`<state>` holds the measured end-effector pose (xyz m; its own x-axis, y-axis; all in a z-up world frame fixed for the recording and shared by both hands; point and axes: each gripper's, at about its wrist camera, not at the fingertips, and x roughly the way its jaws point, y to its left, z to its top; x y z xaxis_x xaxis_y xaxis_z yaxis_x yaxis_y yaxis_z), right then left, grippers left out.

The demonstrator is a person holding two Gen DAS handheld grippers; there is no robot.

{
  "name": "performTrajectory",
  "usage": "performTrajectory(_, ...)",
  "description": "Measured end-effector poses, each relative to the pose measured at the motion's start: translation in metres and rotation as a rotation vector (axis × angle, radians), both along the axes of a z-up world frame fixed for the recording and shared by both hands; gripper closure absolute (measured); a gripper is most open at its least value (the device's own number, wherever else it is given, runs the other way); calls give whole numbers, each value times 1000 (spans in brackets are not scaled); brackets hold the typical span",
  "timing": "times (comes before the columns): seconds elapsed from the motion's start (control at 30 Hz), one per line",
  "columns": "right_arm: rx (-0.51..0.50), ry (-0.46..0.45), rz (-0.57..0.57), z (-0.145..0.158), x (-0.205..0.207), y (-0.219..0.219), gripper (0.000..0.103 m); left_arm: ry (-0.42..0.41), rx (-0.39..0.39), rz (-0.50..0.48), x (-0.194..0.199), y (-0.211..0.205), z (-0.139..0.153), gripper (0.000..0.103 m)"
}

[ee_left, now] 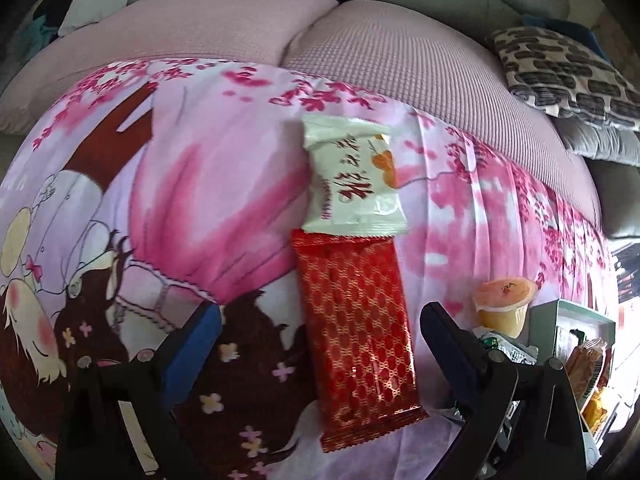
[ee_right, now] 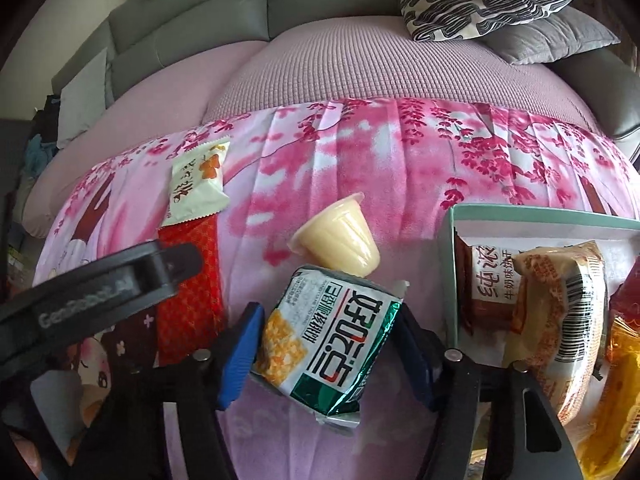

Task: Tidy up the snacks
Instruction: 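Grasp the green-white cookie pack with the right tool while the left tool grasps the red patterned bag, then lift both packs and carry them over the white tray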

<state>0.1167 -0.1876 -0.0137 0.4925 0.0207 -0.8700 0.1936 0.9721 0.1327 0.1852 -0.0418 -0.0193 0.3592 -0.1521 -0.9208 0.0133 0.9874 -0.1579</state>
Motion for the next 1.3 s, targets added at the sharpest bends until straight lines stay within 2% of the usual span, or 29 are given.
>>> performTrajectory(0.23, -2, -4, 12, 0, -3, 0, 37, 11, 86, -38, 1, -13, -11, 3)
performTrajectory(0.4, 1, -3, 15, 1, -4, 0, 37, 13, 91, -37, 0, -10, -10, 5)
performTrajectory(0.57, 5, -6, 18, 2, -5, 0, 37, 4, 113, -17, -3, 6, -5, 32)
performTrajectory(0.67, 4, -6, 19, 2, -5, 1, 37, 0, 96, -8, -1, 15, -5, 39)
performTrajectory(0.8, 14, -4, 23, 2, -5, 0, 38, -1, 78, 11, 1, 18, -5, 44)
performTrajectory(1.03, 14, 4, 34, 1, -9, 4, 41, 0, 105, 0, -3, 16, -3, 55)
performTrajectory(1.3, 35, 7, 53, 6, -19, 9, 46, 20, 126, -7, -8, 17, 0, 57)
